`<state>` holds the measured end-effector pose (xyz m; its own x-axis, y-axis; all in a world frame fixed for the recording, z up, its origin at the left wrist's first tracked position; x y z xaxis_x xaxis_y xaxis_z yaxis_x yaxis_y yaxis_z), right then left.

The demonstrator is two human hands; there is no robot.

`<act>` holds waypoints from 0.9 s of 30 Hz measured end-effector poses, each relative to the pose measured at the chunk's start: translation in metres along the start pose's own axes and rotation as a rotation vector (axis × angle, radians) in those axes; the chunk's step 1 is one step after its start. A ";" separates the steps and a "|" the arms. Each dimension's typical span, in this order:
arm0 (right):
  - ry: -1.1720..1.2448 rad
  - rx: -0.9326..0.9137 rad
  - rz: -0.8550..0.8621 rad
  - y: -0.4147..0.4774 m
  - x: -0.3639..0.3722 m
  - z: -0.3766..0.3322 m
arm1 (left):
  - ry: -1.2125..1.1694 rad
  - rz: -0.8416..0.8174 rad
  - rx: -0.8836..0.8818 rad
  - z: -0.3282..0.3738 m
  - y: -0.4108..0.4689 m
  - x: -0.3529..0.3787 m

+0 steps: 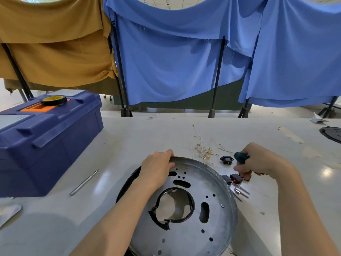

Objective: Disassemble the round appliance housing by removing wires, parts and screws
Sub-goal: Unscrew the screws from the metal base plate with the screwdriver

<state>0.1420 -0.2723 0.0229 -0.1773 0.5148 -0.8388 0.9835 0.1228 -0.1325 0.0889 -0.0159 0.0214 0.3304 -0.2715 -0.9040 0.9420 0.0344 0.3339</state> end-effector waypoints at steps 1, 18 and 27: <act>0.058 -0.046 0.011 -0.001 -0.001 -0.010 | 0.008 -0.002 0.003 0.000 0.000 0.000; 0.406 -0.261 0.107 -0.009 0.001 -0.066 | -0.129 0.259 -0.014 -0.012 -0.005 -0.037; 0.153 -0.178 -0.031 0.005 0.056 -0.057 | -0.175 0.347 -0.025 -0.025 -0.011 -0.052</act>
<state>0.1354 -0.1941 0.0056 -0.2240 0.6293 -0.7442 0.9582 0.2816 -0.0503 0.0626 0.0216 0.0580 0.6165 -0.3997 -0.6784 0.7779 0.1760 0.6033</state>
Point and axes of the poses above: each hand's wrist, its own y-axis towards the middle knuckle, its own x-axis out of the palm, z = x × y, the point moved 9 cm from there along y, towards the middle knuckle, and after that the axes turned 6 degrees about z, right-handed, at the moved point
